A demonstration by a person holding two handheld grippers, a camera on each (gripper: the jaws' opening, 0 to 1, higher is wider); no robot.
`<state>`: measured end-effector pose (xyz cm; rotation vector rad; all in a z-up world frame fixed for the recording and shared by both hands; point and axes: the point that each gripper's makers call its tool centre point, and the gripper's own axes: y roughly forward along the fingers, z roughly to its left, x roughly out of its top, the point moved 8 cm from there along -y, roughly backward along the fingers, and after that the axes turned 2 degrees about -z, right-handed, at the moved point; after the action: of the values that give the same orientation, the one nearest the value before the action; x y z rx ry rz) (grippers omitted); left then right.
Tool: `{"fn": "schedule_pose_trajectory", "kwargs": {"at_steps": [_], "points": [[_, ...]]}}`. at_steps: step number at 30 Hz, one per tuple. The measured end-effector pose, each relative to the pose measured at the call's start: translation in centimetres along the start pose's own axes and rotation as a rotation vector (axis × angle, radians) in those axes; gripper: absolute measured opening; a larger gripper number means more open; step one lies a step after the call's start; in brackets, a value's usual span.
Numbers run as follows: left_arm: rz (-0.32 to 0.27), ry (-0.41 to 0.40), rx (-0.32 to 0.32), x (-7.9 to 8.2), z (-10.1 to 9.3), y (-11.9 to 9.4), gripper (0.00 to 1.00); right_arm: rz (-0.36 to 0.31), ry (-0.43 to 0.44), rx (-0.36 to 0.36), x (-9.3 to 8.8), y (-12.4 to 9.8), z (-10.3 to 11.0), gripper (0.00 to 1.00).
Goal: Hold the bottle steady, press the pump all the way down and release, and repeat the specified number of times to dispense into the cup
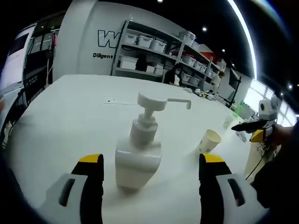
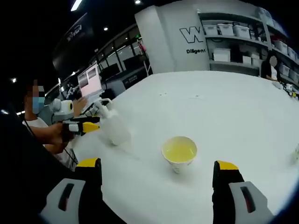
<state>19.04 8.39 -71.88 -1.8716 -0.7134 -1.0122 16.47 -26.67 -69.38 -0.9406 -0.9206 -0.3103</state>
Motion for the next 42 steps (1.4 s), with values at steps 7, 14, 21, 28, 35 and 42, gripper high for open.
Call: {"fn": "schedule_pose_trajectory", "kwargs": {"at_steps": [7,14,21,28,35,42], "points": [[0.039,0.004,-0.035,-0.5,-0.7,-0.9,0.98,0.032,-0.009,-0.014,-0.5,-0.4,0.1,1.00],[-0.012,0.014,-0.116,-0.2,-2.3,-1.8,0.99,0.028,-0.029,-0.040,-0.5,-0.7,0.6,0.99],[-0.031,0.011,-0.094,-0.1,-2.4,-2.2,0.99,-0.042,-0.017,-0.064,0.3,-1.3,1.0,0.99],[0.016,0.014,-0.048,-0.5,-1.6,-2.4,0.99,-0.055,-0.016,-0.070,0.4,-1.5,1.2,0.99],[0.034,0.026,-0.039,-0.7,-1.4,-2.7,0.99,-0.049,-0.006,-0.094,-0.4,-1.8,1.5,0.99],[0.103,0.061,-0.015,-1.5,-1.1,-3.0,0.99,-0.065,-0.006,-0.132,-0.2,-1.8,2.1,0.96]]}}
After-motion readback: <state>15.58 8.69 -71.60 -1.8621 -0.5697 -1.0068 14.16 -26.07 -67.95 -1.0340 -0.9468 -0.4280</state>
